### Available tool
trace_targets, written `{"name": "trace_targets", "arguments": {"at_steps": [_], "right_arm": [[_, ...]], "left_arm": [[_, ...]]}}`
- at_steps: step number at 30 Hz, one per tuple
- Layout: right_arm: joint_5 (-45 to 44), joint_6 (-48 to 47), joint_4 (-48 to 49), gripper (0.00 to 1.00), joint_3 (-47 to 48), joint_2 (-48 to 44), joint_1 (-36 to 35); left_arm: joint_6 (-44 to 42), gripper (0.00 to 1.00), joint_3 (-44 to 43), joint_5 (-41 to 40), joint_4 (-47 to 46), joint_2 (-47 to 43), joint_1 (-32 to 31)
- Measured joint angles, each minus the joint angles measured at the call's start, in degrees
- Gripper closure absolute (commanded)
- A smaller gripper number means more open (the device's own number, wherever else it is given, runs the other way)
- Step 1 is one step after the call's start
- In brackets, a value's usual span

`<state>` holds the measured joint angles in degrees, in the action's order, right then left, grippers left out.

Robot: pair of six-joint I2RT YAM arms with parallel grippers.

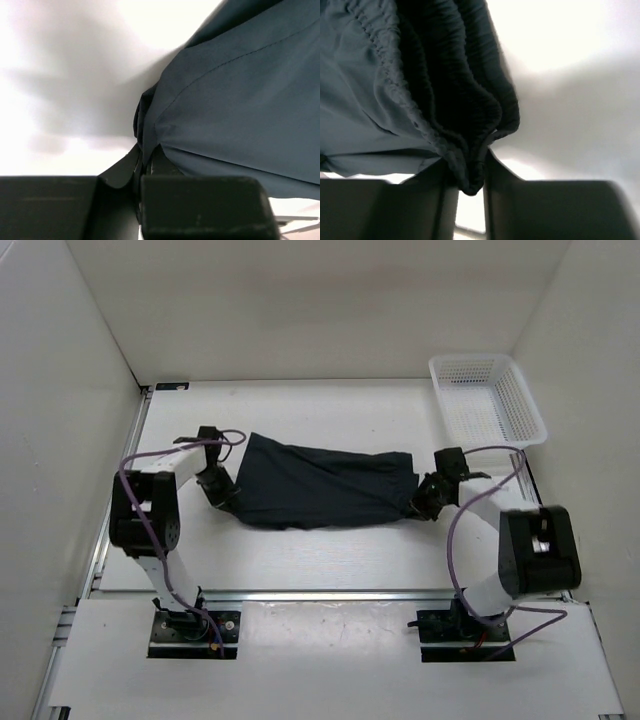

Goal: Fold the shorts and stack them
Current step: Fold the shorts

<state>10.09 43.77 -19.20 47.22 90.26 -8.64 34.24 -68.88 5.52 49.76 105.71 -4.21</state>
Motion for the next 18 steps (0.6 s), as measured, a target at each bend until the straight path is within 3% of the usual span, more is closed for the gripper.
{"name": "trace_targets", "arguments": {"at_steps": [1, 2, 3, 5, 6, 8, 11, 15, 18], "right_arm": [[0.09, 0.04, -0.72, 0.65, -2.45, -3.04, -0.07], [0.15, 0.09, -1.99, 0.45, -4.57, -6.08, -0.09], [0.09, 0.35, -3.3, 0.35, -6.43, -9.14, -0.04], [-0.72, -0.26, -6.23, 0.13, -9.38, -14.99, 0.02], [-1.14, -0.31, -7.93, 0.07, -9.99, -17.27, 0.07], [-2.19, -1.22, -10.75, 0.0, -10.03, -20.94, 0.22], [-4.04, -2.43, -13.88, 0.0, -9.16, -23.74, 0.42], [-4.66, -4.96, -15.15, 0.17, -6.14, -22.12, 1.25], [-2.95, -6.86, -14.03, 0.18, -2.64, -16.63, 1.51]], "left_arm": [[0.15, 0.88, 2.64, -0.07, 0.28, -2.43, -0.02], [0.28, 0.81, 4.85, -0.02, 0.59, -4.59, -0.02], [0.2, 0.56, 7.21, -0.02, 0.63, -7.06, 0.0], [-0.63, 0.18, 10.88, -0.33, 1.22, -11.98, 0.02], [-0.94, 0.02, 11.98, -0.39, 1.53, -14.27, 0.02], [-0.72, 0.0, 12.48, -0.17, 2.25, -18.1, -0.04], [-0.94, 0.0, 10.49, -0.22, 3.76, -22.08, -0.2], [-1.64, 0.01, 3.3, -2.47, 6.16, -22.69, -0.42], [-2.05, 0.03, -0.76, -3.82, 6.32, -22.36, 0.26]]}}
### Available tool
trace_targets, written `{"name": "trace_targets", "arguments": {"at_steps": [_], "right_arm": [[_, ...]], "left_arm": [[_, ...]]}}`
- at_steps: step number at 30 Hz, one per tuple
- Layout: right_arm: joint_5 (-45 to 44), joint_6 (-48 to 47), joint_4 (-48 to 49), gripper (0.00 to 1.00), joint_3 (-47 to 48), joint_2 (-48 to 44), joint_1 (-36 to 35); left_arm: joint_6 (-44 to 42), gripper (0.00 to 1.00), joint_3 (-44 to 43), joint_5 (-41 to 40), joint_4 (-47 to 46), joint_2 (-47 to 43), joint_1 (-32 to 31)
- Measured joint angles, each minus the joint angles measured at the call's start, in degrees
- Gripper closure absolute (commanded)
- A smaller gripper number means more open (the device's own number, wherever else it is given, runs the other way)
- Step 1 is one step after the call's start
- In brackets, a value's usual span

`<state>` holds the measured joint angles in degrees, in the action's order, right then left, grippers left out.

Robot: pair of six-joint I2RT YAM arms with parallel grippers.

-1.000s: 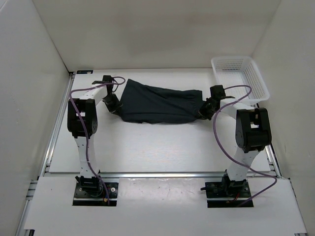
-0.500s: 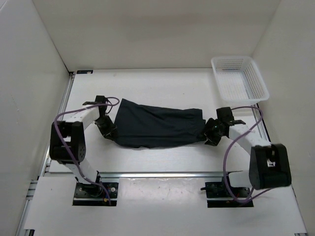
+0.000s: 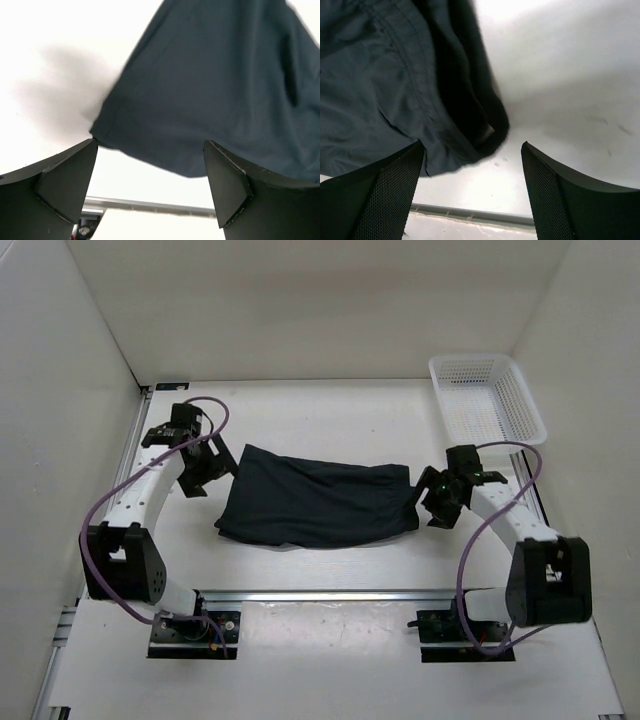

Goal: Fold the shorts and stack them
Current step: Fold the shorts

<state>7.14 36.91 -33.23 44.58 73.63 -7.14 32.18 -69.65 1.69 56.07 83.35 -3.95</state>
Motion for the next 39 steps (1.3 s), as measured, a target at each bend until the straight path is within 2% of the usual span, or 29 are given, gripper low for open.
{"name": "trace_targets", "arguments": {"at_steps": [3, 5, 9, 15, 20, 23, 27, 28, 31, 32, 34, 39], "right_arm": [[2.43, -1.25, 2.75, 0.16, 1.73, 5.86, 0.28], [3.58, -1.29, 3.45, 0.09, 1.55, 7.82, 0.66], [4.31, 0.02, 4.37, 0.01, -1.22, 7.02, 2.05], [7.39, 3.76, 7.04, 0.02, -7.1, 3.58, 4.15], [14.8, 10.19, 14.73, 0.12, -10.14, 4.94, 5.22], [16.35, 13.03, 18.34, 0.22, -10.95, 6.01, 5.31], [13.79, 14.4, 20.17, 0.47, -11.13, 6.99, 5.31], [12.9, 14.27, 20.15, 0.6, -11.06, 7.17, 5.31], [9.11, 12.79, 19.39, 0.82, -10.23, 7.58, 5.29], [7.78, 12.2, 18.91, 0.93, -9.66, 7.67, 5.31], [5.44, 10.36, 17.25, 1.0, -7.89, 7.76, 5.29], [-0.44, 5.46, 12.68, 1.0, -2.58, 7.87, 5.31]], "left_arm": [[-0.26, 0.03, -2.62, -0.9, -0.72, 2.91, 1.44], [-0.31, 0.03, -3.5, -1.05, -1.88, 6.43, 2.62], [-0.37, 0.05, -3.1, -0.66, -4.09, 14.32, 4.96], [-0.24, 0.06, -1.9, 1.16, -6.21, 20.81, 7.5], [-0.26, 0.07, -1.9, 2.08, -7.69, 22.36, 8.0], [-0.26, 0.07, -1.9, 2.4, -8.41, 23.23, 8.26], [-0.26, 0.08, -1.9, 3.19, -8.66, 24.5, 8.85], [-0.26, 0.08, -1.92, 3.45, -8.68, 24.76, 8.94], [-0.15, 0.09, -2.05, 4.13, -8.55, 24.94, 9.14], [-0.15, 0.1, -2.08, 4.15, -8.55, 24.98, 9.14], [-0.07, 0.1, -2.08, 4.13, -8.55, 24.98, 8.81], [0.7, 0.1, -1.53, 4.17, -8.94, 24.63, 5.7]]}}
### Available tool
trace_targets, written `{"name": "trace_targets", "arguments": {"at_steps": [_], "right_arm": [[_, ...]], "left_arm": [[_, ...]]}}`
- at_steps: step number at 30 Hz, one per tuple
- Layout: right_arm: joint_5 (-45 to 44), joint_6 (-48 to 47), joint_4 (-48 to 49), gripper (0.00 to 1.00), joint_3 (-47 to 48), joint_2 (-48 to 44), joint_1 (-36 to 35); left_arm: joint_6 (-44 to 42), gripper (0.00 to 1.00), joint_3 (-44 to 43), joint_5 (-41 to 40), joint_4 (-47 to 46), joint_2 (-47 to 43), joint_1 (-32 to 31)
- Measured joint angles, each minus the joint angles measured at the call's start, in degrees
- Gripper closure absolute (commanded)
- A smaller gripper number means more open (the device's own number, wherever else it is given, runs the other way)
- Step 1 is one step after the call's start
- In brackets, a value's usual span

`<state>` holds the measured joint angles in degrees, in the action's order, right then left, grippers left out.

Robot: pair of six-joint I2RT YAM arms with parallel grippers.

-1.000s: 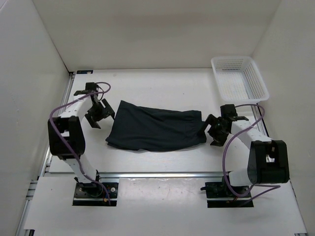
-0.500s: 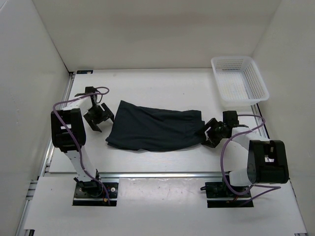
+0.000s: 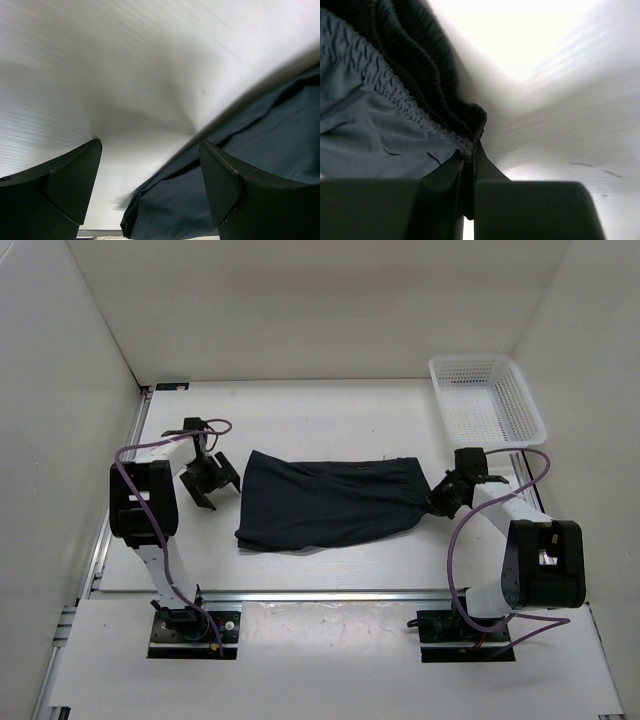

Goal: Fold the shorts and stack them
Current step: Fold the shorts

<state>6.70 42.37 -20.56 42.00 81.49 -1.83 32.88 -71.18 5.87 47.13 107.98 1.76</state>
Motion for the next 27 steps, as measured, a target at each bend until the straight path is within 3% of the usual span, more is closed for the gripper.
{"name": "trace_targets", "arguments": {"at_steps": [6, 16, 20, 27], "right_arm": [[-4.85, -4.55, -3.76, 1.0, 2.6, 0.0, 0.0], [-8.9, -9.27, -9.44, 1.0, 10.19, 0.0, -1.77], [-13.38, -11.08, -12.55, 1.0, 16.83, 0.0, -8.55], [-22.88, -13.75, -17.4, 1.0, 32.33, 3.56, -25.73]], "left_arm": [[1.31, 0.14, 1.11, 1.53, -0.24, -0.72, -4.48], [3.87, 0.55, 2.38, 5.35, -1.55, -0.42, -7.61], [4.04, 0.65, 2.45, 5.62, -1.81, -0.17, -7.56], [4.04, 0.66, 2.45, 5.79, -2.19, -0.04, -7.52]]}}
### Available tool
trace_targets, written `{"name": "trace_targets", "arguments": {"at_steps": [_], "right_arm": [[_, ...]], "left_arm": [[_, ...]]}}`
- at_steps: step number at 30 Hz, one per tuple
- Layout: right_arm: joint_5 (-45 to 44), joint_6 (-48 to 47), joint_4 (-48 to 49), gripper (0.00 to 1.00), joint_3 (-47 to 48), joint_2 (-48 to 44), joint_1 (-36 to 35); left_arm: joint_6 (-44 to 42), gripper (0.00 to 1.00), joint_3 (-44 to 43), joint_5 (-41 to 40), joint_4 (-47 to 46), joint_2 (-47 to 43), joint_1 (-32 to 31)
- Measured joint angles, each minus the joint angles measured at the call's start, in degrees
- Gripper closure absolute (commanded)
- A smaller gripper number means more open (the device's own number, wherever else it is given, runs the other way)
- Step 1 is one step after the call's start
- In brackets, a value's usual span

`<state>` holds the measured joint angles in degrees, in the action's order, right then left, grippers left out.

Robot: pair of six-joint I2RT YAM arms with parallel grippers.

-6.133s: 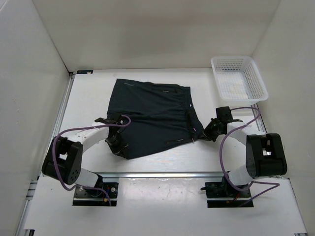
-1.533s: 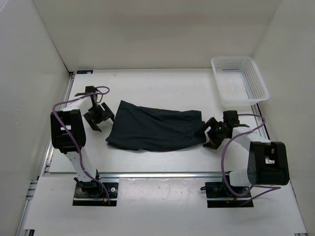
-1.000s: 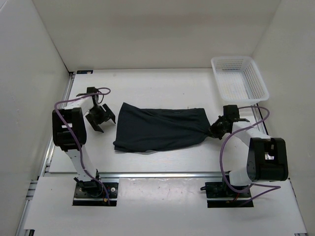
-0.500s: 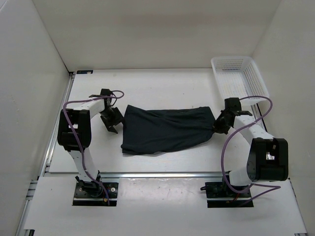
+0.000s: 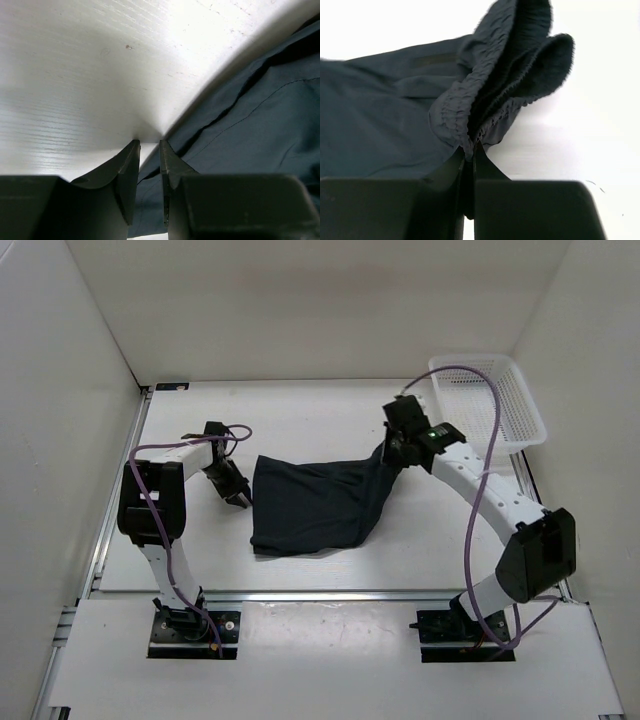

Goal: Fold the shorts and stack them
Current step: Fold the shorts

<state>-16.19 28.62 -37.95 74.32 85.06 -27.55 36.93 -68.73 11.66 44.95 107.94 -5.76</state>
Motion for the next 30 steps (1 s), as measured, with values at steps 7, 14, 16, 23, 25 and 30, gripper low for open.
{"name": "trace_targets", "arguments": {"at_steps": [7, 14, 16, 23, 25, 30], "right_arm": [[-6.43, -1.03, -4.24, 1.0, 13.75, 10.88, -13.75], [-10.62, -4.0, -7.67, 1.0, 33.03, 26.36, -28.85], [-10.69, -4.98, -8.13, 1.0, 37.9, 30.62, -31.98], [-6.05, -7.93, -5.79, 0.0, 42.14, 35.93, -37.94], [-4.59, -8.13, -1.9, 0.0, 33.7, 30.1, -38.01], [-3.32, -6.05, 2.69, 0.1, 15.61, 11.87, -32.3]], "left_arm": [[-0.02, 0.66, 0.0, 0.13, -0.07, 0.09, 0.0], [-0.02, 0.66, 0.0, 0.37, -0.15, 0.13, 0.0], [-0.02, 0.66, 0.0, 0.39, -0.17, 0.13, 0.0], [-0.57, 0.22, 0.55, 1.77, -0.79, -0.68, 0.74], [-1.29, 0.11, 1.55, 1.64, -0.42, -2.45, 1.97], [-2.93, 0.08, 2.78, -0.76, 2.69, -7.23, 7.85]]}}
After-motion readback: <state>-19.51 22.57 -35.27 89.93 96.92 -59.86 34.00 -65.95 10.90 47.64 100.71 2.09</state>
